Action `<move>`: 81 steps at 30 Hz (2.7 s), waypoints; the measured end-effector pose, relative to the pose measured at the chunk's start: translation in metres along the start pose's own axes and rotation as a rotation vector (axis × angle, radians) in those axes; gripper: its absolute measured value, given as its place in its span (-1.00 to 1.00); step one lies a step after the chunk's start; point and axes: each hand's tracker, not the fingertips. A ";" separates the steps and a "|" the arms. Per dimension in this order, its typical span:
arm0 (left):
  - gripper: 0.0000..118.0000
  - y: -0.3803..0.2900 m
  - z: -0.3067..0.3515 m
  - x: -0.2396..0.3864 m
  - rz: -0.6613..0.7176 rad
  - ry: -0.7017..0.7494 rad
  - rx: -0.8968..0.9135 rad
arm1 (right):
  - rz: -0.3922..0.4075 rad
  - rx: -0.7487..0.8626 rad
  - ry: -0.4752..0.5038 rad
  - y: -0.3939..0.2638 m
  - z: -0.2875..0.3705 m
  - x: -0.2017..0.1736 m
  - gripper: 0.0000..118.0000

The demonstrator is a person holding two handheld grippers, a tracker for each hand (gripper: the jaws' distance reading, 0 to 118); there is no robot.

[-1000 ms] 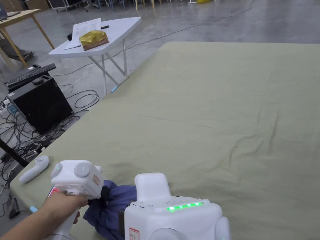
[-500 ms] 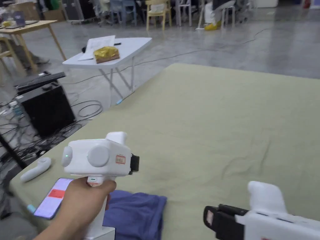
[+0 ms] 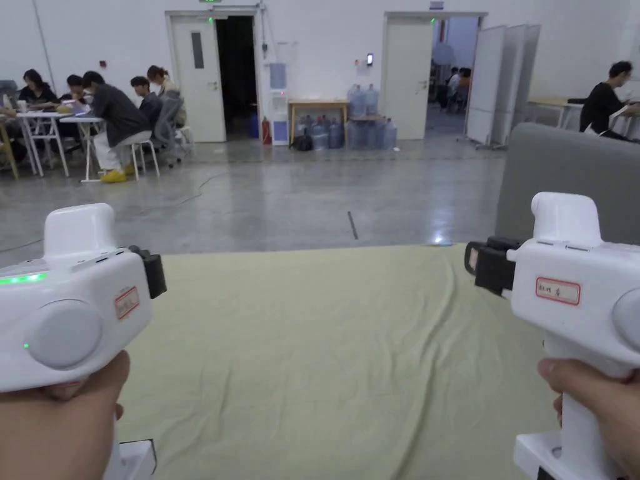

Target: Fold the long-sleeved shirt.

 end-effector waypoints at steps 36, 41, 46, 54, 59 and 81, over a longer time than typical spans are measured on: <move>1.00 0.039 0.056 0.050 -0.118 0.049 0.134 | 0.072 0.068 0.039 0.025 0.010 -0.060 1.00; 1.00 0.031 0.054 0.050 -0.133 0.056 0.142 | 0.077 0.063 0.010 0.022 0.010 -0.070 1.00; 1.00 0.029 0.050 0.046 -0.121 0.035 0.126 | 0.061 0.047 0.020 0.023 0.008 -0.076 1.00; 1.00 0.029 0.049 0.041 -0.113 0.037 0.129 | 0.042 0.031 0.010 0.023 0.008 -0.078 1.00; 1.00 0.028 0.048 0.042 -0.114 0.026 0.115 | 0.050 0.034 0.000 0.024 0.007 -0.080 1.00; 1.00 0.031 0.053 0.037 -0.100 0.012 0.118 | 0.050 0.040 0.001 0.027 0.012 -0.086 1.00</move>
